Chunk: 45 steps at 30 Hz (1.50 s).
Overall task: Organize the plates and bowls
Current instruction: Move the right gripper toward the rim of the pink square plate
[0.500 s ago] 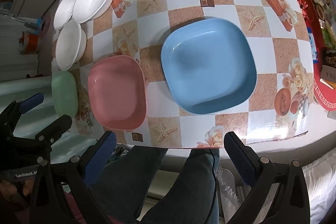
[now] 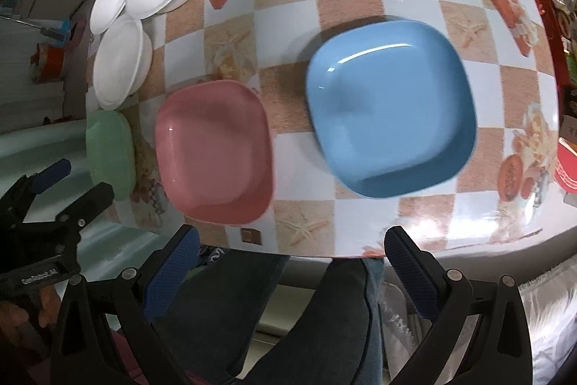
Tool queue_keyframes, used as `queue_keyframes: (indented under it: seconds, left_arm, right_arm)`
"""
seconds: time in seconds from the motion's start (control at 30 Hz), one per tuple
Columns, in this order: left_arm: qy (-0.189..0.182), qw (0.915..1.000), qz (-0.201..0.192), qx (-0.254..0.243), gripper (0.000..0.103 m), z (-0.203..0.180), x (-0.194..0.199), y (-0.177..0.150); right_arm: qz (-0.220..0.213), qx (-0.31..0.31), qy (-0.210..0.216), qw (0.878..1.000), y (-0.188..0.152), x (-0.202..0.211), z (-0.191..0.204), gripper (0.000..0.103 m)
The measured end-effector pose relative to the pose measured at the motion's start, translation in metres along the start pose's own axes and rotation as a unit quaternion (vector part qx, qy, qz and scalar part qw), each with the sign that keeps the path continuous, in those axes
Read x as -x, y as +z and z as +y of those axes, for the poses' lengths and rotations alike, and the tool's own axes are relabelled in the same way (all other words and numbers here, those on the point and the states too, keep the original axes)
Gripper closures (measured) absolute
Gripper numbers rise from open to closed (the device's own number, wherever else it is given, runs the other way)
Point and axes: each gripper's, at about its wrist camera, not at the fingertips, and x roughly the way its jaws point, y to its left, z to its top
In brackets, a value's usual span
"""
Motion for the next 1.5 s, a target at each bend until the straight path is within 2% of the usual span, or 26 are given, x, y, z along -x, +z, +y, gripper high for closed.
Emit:
queue_keyframes:
  seconds: [0.2,0.47,0.5,0.57,0.77,0.93,1.03,1.33,1.5]
  left_arm:
    - [-0.001,0.9997,0.003,-0.026,0.0,0.018,-0.006,-0.002]
    - [0.011,0.9985,0.007,-0.054,0.0,0.016,-0.014,0.003]
    - [0.014,0.9986,0.007,-0.051,0.0,0.016,-0.014,0.004]
    - [0.021,0.9989,0.011,-0.041,0.0,0.016,-0.016,0.005]
    - [0.032,0.9986,0.026,-0.031,0.0,0.01,-0.028,0.006]
    - [0.029,0.9984,0.035,-0.034,0.0,-0.012,-0.045,0.011]
    - [0.033,0.9979,0.035,-0.043,0.0,-0.027,-0.056,0.013]
    - [0.04,0.9982,0.043,-0.012,0.0,-0.045,-0.087,0.023]
    - [0.041,0.9981,0.046,0.006,0.0,-0.044,-0.103,0.019]
  right_arm:
    - [0.018,-0.033,0.018,0.999,0.007,-0.036,0.01,0.0]
    - [0.033,-0.08,0.008,0.996,0.006,-0.077,0.001,0.0]
    - [0.036,-0.079,0.024,0.996,0.009,-0.075,0.004,0.0]
    - [0.027,-0.072,0.021,0.997,0.018,-0.078,0.004,0.0]
    - [0.029,-0.023,-0.024,0.999,0.043,-0.093,0.009,0.0]
    - [0.019,-0.004,-0.094,0.995,0.049,-0.088,-0.006,0.0]
    - [0.017,-0.013,-0.112,0.993,0.048,-0.084,-0.026,0.0]
    - [0.014,-0.033,-0.113,0.993,0.041,-0.06,-0.072,0.0]
    - [0.018,-0.026,-0.091,0.995,0.037,-0.061,-0.081,0.0]
